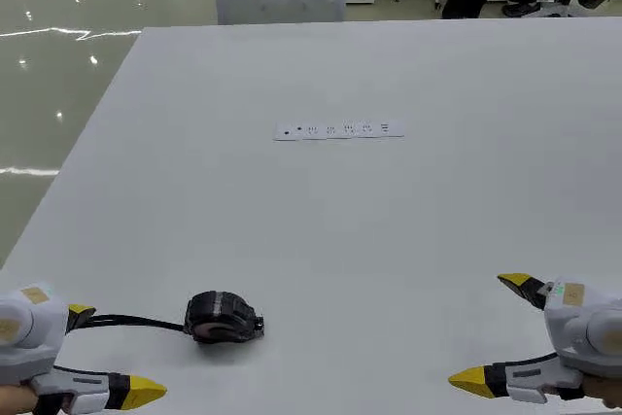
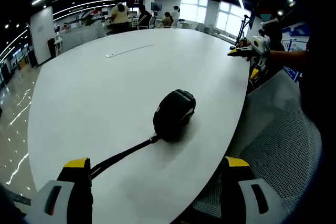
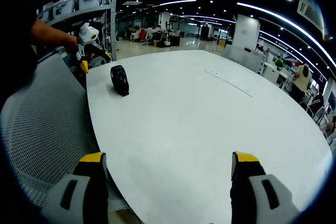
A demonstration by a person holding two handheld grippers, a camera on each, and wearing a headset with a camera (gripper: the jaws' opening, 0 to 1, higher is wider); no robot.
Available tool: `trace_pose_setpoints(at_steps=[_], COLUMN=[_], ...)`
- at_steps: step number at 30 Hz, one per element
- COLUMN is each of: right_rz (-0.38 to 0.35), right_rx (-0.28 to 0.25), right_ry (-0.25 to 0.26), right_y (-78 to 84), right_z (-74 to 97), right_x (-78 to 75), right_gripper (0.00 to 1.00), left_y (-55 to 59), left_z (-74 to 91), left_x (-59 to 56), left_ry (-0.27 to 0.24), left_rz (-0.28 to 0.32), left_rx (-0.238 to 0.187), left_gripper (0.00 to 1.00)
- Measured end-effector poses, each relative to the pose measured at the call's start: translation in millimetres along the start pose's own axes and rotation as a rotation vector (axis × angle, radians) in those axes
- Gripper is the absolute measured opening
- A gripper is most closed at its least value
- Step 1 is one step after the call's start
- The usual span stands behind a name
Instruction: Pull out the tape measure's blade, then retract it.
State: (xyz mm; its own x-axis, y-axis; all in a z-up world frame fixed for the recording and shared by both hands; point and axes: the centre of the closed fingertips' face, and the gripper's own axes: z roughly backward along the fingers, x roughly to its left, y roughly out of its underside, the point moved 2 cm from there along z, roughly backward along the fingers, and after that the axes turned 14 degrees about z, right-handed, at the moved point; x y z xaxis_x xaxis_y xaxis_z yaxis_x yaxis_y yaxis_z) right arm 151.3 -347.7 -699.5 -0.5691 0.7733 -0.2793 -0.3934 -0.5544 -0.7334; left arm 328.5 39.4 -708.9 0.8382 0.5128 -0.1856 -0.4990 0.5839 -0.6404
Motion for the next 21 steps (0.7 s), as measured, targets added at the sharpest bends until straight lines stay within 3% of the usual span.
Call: trace_pose_setpoints(at_steps=[4,6,8,9,13,15,18,20,21], right_rz=[0.021,0.026,0.033,0.039,0.05,0.037,0.106,0.116,0.122], right_rx=[0.002,0.002,0.008,0.014,-0.004,-0.012,0.002,-0.014,-0.02], right_ry=[-0.022,-0.023,-0.028,-0.031,-0.053,-0.089,-0.113,-0.12,-0.126], right_y=[-4.3,-6.7,-8.1,-8.2,-19.1,-24.4,-32.1,-41.5,-45.4], right_z=[-1.9,-1.8,-3.2,-4.1,-7.7,-11.4,-21.7,-29.1,-31.6], right_x=[3.1,4.2,4.3,4.0,3.9,7.6,8.7,8.8,9.4], right_gripper=[1.0,1.0,1.0,1.0,1.0,0.99,0.97,0.97,0.97], left_y=[-17.9,-32.0,-31.9,-34.3,-39.9,-39.6,-34.4,-37.5,-40.0], left_z=[-1.8,-2.7,-4.7,-6.3,-13.9,-19.3,-28.4,-33.7,-35.8], left_x=[0.6,3.1,1.5,1.1,-0.6,-5.0,-12.8,-14.9,-14.2], left_ry=[0.008,-0.008,0.017,0.024,0.046,0.069,0.1,0.118,0.115], left_rz=[-0.051,-0.14,-0.147,-0.157,-0.281,-0.316,-0.389,-0.445,-0.441], left_rx=[-0.005,-0.04,0.015,0.023,0.093,0.122,0.21,0.219,0.214], left_gripper=[1.0,0.98,0.93,0.94,0.95,0.96,1.0,1.0,1.0])
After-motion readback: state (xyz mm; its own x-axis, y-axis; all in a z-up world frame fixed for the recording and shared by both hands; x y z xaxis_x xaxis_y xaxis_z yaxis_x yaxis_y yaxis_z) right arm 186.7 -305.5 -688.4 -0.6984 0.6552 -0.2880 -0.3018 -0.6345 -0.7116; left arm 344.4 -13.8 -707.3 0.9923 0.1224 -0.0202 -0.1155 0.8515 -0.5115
